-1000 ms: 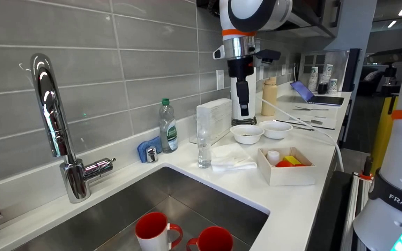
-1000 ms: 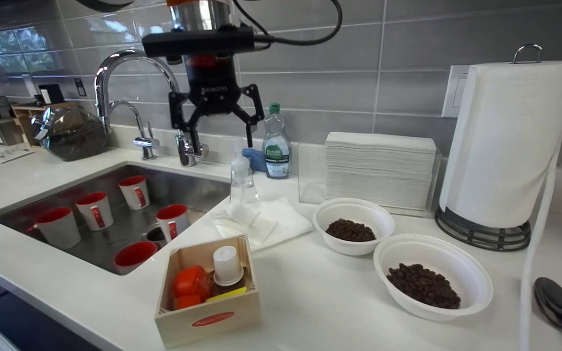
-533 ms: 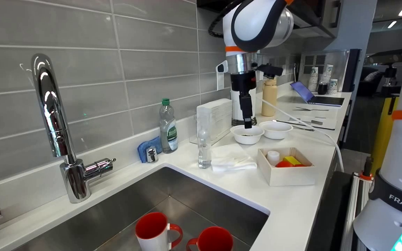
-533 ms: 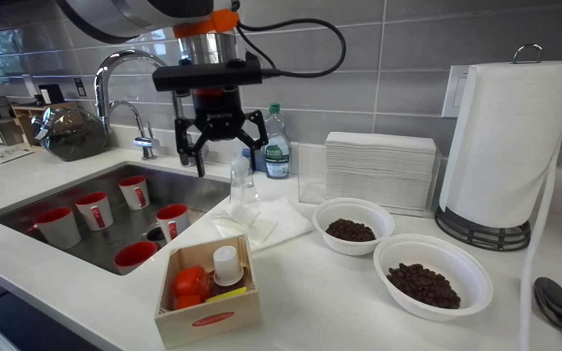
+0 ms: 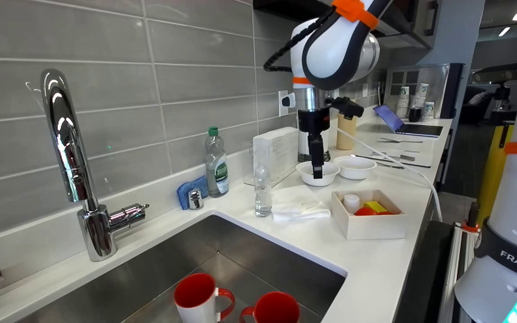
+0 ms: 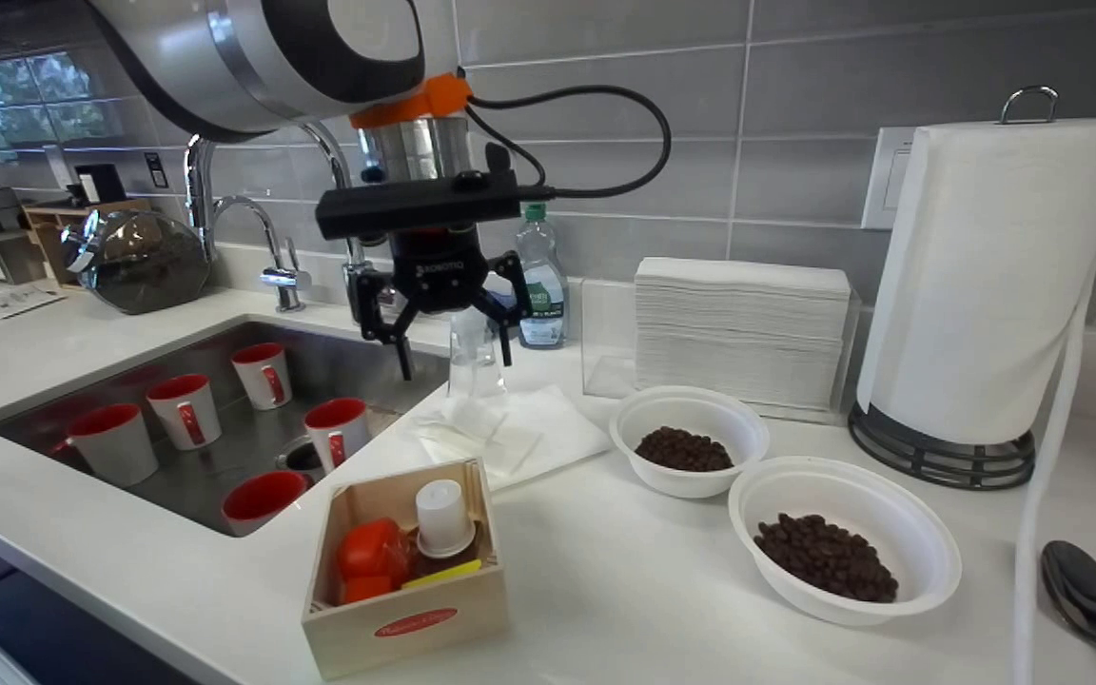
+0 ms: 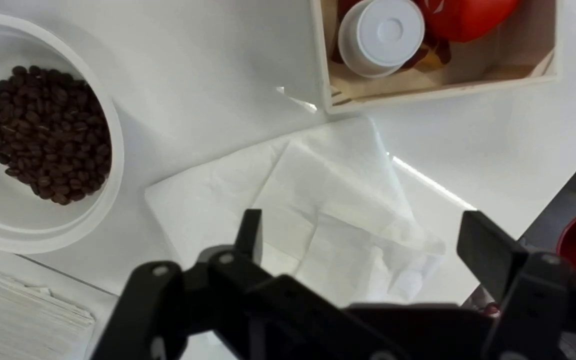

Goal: Move one paper towel to the right

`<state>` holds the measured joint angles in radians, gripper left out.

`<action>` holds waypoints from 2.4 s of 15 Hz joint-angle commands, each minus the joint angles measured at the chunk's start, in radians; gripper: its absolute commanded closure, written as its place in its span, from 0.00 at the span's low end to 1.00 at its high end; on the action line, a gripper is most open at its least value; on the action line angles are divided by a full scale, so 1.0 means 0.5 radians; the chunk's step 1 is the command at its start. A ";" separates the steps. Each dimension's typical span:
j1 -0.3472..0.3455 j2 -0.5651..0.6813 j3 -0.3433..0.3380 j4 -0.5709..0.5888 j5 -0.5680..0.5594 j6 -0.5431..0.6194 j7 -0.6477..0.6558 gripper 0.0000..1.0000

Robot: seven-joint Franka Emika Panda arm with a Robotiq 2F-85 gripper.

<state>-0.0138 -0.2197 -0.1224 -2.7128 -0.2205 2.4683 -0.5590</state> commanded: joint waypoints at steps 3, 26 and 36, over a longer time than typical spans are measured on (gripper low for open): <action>-0.064 0.329 0.029 0.008 -0.079 0.446 0.214 0.00; -0.023 0.948 -0.027 0.284 -0.366 0.762 0.731 0.62; -0.028 0.854 -0.031 0.261 -0.323 0.747 0.723 1.00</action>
<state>-0.0338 0.2283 -0.1422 -2.5720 -0.3711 2.8383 -0.2212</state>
